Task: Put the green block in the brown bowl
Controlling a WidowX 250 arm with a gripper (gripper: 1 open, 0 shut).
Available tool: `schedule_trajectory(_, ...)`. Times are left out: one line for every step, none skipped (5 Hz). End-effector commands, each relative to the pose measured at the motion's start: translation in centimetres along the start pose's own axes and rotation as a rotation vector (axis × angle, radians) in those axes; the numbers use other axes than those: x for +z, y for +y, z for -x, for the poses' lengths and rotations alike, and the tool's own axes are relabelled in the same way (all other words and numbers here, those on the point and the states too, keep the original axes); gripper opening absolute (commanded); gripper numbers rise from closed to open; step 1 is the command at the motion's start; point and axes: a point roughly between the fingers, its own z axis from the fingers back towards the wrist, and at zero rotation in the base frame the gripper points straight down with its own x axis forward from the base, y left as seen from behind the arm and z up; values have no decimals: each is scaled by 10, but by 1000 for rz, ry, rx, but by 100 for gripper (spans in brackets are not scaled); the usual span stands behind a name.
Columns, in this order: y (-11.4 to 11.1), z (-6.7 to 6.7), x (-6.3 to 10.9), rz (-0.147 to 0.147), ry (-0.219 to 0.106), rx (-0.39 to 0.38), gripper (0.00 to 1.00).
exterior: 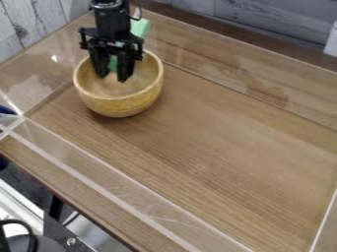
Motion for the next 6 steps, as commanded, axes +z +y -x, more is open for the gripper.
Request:
schedule_trajectory(3,-7,13,-16,-44,3,0)
schedule_trajectory(1,-7,18,-13,-47,1,100)
schedule_trajectory(-2,-7,29,-4,-64,-5,100)
schedule_trajectory(-6,-7,40,2,-81,-11,100)
schedule_trajectory(-14,-7,65,12,-131,-26,100)
schedule_trajectory(-25,-6,99,20,-199,-45,100)
